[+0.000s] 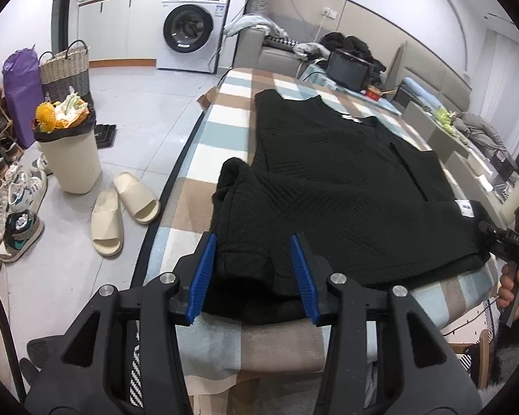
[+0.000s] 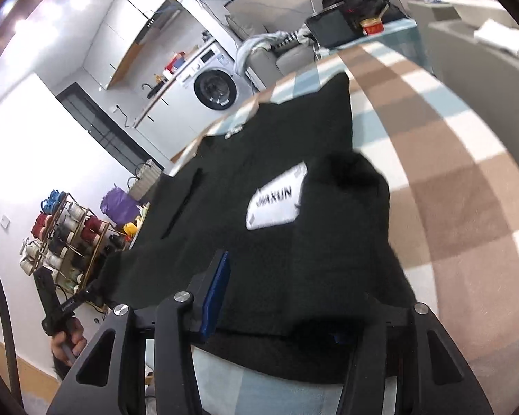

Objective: Fold small clothes

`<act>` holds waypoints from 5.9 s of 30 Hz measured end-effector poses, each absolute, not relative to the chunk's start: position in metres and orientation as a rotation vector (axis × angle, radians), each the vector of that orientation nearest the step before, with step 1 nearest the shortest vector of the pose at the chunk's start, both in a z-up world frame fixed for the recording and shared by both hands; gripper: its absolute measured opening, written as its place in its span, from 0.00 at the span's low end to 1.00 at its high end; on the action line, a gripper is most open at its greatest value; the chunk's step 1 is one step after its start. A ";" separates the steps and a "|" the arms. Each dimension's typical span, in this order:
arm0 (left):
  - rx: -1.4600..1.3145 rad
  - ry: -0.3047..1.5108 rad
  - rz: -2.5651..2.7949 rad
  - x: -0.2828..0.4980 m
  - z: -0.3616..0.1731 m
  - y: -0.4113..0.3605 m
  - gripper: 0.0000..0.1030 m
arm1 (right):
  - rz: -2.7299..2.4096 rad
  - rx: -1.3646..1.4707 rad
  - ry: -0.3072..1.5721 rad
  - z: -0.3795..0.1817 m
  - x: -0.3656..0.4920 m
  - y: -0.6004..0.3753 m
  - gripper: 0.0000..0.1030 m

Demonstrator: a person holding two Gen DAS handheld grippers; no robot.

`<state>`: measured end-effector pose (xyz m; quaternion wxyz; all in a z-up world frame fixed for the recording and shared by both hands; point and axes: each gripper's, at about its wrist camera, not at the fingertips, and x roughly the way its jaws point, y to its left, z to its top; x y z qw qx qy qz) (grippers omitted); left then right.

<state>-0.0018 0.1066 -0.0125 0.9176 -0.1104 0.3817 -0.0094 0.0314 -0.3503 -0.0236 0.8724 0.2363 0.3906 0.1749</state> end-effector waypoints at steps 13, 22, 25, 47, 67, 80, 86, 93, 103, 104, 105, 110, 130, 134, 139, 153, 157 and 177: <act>-0.243 0.802 0.003 -0.002 -0.024 0.113 0.40 | 0.410 0.465 0.787 -0.014 0.030 -0.338 0.35; -0.204 0.744 -0.089 0.010 -0.010 0.084 0.24 | 0.416 0.479 0.796 -0.016 0.028 -0.340 0.35; -0.224 0.808 -0.059 0.021 -0.025 0.086 0.25 | 0.416 0.480 0.806 -0.018 0.028 -0.340 0.35; -0.370 0.558 -0.040 0.084 0.047 0.115 0.02 | 0.281 0.510 0.582 0.047 0.048 -0.359 0.04; -0.392 0.820 -0.059 0.264 -0.028 0.113 0.03 | 0.137 0.612 0.871 -0.019 0.180 -0.387 0.10; -0.369 0.777 -0.078 0.261 -0.014 0.114 0.07 | 0.152 0.647 0.814 0.003 0.189 -0.386 0.06; -0.421 0.882 -0.041 0.301 -0.016 0.123 0.15 | 0.040 0.739 0.810 0.007 0.231 -0.408 0.37; -0.389 0.818 -0.011 0.291 -0.004 0.133 0.62 | 0.023 0.589 0.784 0.025 0.214 -0.420 0.42; -0.284 0.860 0.035 0.296 -0.017 0.140 0.62 | -0.007 0.458 0.908 0.003 0.227 -0.423 0.42; -0.271 0.873 0.040 0.298 -0.021 0.139 0.62 | 0.008 0.449 0.911 0.002 0.229 -0.421 0.42; -0.253 0.893 0.048 0.300 -0.026 0.136 0.62 | 0.017 0.441 0.907 0.002 0.231 -0.418 0.42; -0.176 0.934 0.037 0.306 -0.031 0.125 0.63 | 0.048 0.380 0.904 0.007 0.245 -0.404 0.42; -0.174 0.927 -0.035 0.344 -0.037 0.122 0.65 | 0.078 0.345 0.938 -0.004 0.253 -0.392 0.42; -0.168 0.929 -0.094 0.357 -0.036 0.113 0.12 | 0.092 0.328 0.931 -0.003 0.253 -0.390 0.19; -0.184 0.849 -0.092 0.340 -0.020 0.113 0.04 | 0.091 0.207 0.842 0.016 0.236 -0.380 0.05; -0.233 0.675 -0.036 0.348 0.044 0.128 0.04 | 0.067 0.269 0.614 0.077 0.261 -0.379 0.04; -0.288 0.813 0.046 0.381 0.015 0.143 0.29 | -0.022 0.306 0.669 0.063 0.293 -0.387 0.31; -0.242 0.837 0.044 0.226 -0.006 0.121 0.72 | 0.140 0.324 0.936 -0.002 0.178 -0.383 0.59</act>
